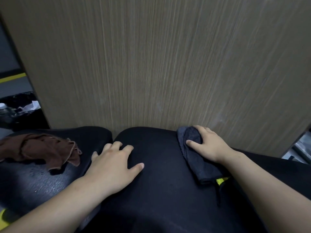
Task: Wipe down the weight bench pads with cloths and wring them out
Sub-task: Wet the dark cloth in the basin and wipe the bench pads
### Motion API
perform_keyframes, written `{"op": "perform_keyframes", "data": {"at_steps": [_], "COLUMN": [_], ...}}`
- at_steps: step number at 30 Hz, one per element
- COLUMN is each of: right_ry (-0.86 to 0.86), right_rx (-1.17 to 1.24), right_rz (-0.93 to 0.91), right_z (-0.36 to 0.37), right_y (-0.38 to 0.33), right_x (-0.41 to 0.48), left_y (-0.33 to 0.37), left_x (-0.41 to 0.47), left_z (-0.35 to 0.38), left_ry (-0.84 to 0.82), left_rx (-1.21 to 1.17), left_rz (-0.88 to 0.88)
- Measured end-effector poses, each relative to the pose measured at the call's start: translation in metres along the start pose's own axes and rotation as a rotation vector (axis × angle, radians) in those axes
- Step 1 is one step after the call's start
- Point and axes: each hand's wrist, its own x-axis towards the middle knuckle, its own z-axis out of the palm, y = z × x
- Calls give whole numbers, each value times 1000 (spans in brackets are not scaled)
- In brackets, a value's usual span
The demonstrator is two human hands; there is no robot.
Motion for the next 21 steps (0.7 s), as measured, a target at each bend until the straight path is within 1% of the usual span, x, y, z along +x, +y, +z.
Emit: {"op": "perform_keyframes", "data": {"at_steps": [7, 12, 16, 18, 21], "right_ry": [22, 32, 25, 18, 7], "right_rx": [3, -10, -23, -10, 10], "right_rz": [36, -25, -57, -70, -112], "right_z": [15, 28, 40, 45, 52], "right_y": [-29, -56, -83, -93, -110], "right_x": [14, 21, 29, 33, 36], "left_y": [-19, -34, -46, -53, -62], "left_x": [2, 7, 8, 9, 9], "left_z": [-5, -4, -4, -5, -8], "left_ry": [9, -16, -2, 19, 58], "left_rx": [58, 102, 116, 96, -6], "left_rz": [-37, -60, -49, -25, 9]}}
